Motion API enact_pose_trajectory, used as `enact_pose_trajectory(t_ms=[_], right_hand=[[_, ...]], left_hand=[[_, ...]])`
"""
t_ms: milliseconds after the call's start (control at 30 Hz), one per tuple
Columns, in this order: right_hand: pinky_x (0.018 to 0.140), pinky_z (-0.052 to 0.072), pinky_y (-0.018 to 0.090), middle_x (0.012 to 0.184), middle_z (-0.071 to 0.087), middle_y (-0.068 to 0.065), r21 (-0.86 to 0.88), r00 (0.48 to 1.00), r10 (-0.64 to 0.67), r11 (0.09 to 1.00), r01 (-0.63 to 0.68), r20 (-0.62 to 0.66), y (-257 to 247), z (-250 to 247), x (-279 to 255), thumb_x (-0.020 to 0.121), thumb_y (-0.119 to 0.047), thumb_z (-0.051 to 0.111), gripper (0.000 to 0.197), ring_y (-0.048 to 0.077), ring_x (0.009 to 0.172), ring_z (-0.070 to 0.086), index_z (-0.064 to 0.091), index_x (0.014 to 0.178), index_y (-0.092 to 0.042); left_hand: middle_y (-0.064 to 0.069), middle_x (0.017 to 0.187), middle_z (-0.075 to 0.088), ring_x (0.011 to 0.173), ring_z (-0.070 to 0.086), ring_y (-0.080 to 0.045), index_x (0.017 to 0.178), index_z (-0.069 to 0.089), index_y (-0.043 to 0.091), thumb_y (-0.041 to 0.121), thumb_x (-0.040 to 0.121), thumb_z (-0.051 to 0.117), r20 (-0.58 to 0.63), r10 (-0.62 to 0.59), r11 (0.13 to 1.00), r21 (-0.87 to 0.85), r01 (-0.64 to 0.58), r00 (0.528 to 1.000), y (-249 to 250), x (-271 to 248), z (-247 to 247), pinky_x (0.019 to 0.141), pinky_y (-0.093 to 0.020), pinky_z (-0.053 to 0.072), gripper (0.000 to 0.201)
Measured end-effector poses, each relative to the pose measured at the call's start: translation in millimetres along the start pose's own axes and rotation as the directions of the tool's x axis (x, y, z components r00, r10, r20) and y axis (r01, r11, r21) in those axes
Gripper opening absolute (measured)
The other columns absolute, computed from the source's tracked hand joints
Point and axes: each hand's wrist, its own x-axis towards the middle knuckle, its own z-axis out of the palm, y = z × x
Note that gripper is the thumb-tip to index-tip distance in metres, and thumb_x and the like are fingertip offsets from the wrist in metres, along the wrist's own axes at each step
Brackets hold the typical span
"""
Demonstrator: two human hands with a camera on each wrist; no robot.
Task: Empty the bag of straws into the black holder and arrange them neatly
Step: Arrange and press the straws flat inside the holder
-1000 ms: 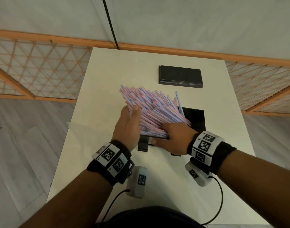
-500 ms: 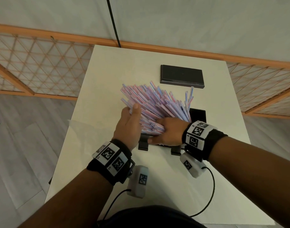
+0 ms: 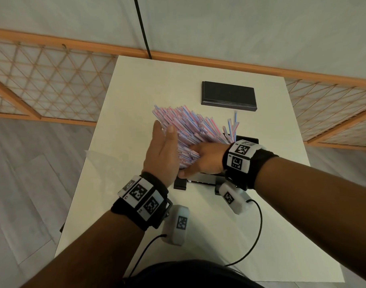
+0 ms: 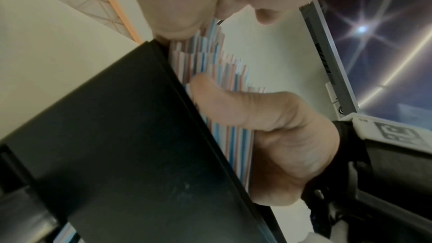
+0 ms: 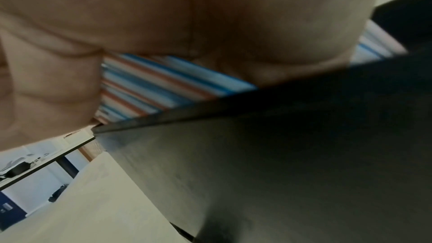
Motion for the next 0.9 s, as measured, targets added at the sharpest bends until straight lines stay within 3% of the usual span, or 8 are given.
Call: enact_pose_trajectory(t_ms=[67,133,267,333,400,600,800,900], right_hand=[[0.115,0.021,0.032,0.162,0.021,-0.004,-0.036,1.000,0.007,0.999,-0.007,0.005,-2,-2,-1,0.072,-0.070,0.068,0.107,0.019,0.147,0.022,0.019,0.155,-0.022],[0.116,0.022,0.032,0.162,0.020,-0.003,-0.054,1.000,0.009,0.999,-0.009,0.010,-4,-4,-1,0.074,-0.067,0.069,0.107,0.019,0.147,0.022,0.017,0.155,-0.020],[0.116,0.027,0.035,0.159,0.028,-0.004,-0.050,0.999,-0.005,0.999,0.006,0.036,-7,0,2,0.073,-0.057,0.076,0.103,0.019,0.144,0.030,0.022,0.154,-0.024],[0.115,0.028,0.034,0.158,0.031,-0.004,-0.049,0.999,-0.009,0.999,0.011,0.044,-7,0,2,0.073,-0.053,0.078,0.102,0.019,0.143,0.032,0.023,0.154,-0.025],[0.111,0.030,0.032,0.156,0.035,-0.003,-0.041,0.999,-0.010,0.999,0.011,0.036,-5,0,3,0.074,-0.050,0.079,0.097,0.020,0.140,0.036,0.027,0.152,-0.024],[0.117,0.026,0.036,0.160,0.026,-0.006,-0.015,0.997,-0.044,0.999,0.045,0.064,-4,3,9,0.071,-0.049,0.081,0.107,0.018,0.145,0.028,0.018,0.154,-0.029],[0.114,0.026,0.031,0.159,0.029,-0.004,-0.014,0.997,-0.072,0.997,0.072,0.031,-3,-2,8,0.074,-0.043,0.081,0.101,0.018,0.144,0.031,0.023,0.154,-0.022],[0.110,0.032,0.030,0.153,0.039,-0.004,-0.034,0.993,-0.110,0.994,0.108,-0.053,-4,-4,5,0.072,-0.047,0.081,0.098,0.019,0.138,0.040,0.031,0.151,-0.018]], left_hand=[[-0.041,0.144,0.027,0.134,0.028,-0.056,0.142,0.023,-0.013,0.069,0.089,0.035,-0.005,-0.015,0.999,0.038,0.015,1.000,-2,-1,0,0.110,-0.068,0.028,0.098],[-0.041,0.140,0.031,0.131,0.033,-0.055,0.140,0.026,-0.011,0.070,0.089,0.037,0.000,-0.030,0.999,0.030,0.030,1.000,0,-3,-2,0.108,-0.067,0.031,0.097],[-0.024,0.116,0.058,0.090,0.055,-0.023,0.131,0.046,-0.001,0.049,0.098,0.040,-0.039,-0.021,0.999,0.029,0.022,0.999,-7,0,-2,0.090,-0.038,0.047,0.061],[0.003,0.106,0.060,0.087,0.053,-0.006,0.136,0.047,0.008,0.037,0.107,0.044,-0.072,-0.045,0.999,0.005,0.046,0.996,-13,1,-2,0.082,-0.015,0.046,0.041],[0.011,0.108,0.056,0.092,0.053,0.000,0.140,0.045,0.008,0.030,0.108,0.044,-0.091,-0.052,0.998,0.027,0.054,0.995,-13,0,-2,0.081,-0.005,0.042,0.038],[0.004,0.112,0.053,0.091,0.051,-0.006,0.141,0.045,0.011,0.034,0.107,0.045,-0.119,-0.093,0.995,-0.033,0.090,0.988,-16,4,-1,0.088,-0.024,0.041,0.041],[0.019,0.098,0.054,0.073,0.055,0.017,0.129,0.049,0.019,0.029,0.107,0.047,-0.130,-0.091,0.995,-0.063,0.083,0.987,-17,2,-1,0.076,-0.013,0.044,0.024],[0.016,0.116,0.052,0.100,0.056,0.004,0.140,0.044,0.020,0.042,0.099,0.049,-0.150,-0.032,0.999,-0.030,0.028,0.988,-9,2,-3,0.092,-0.028,0.046,0.047]])
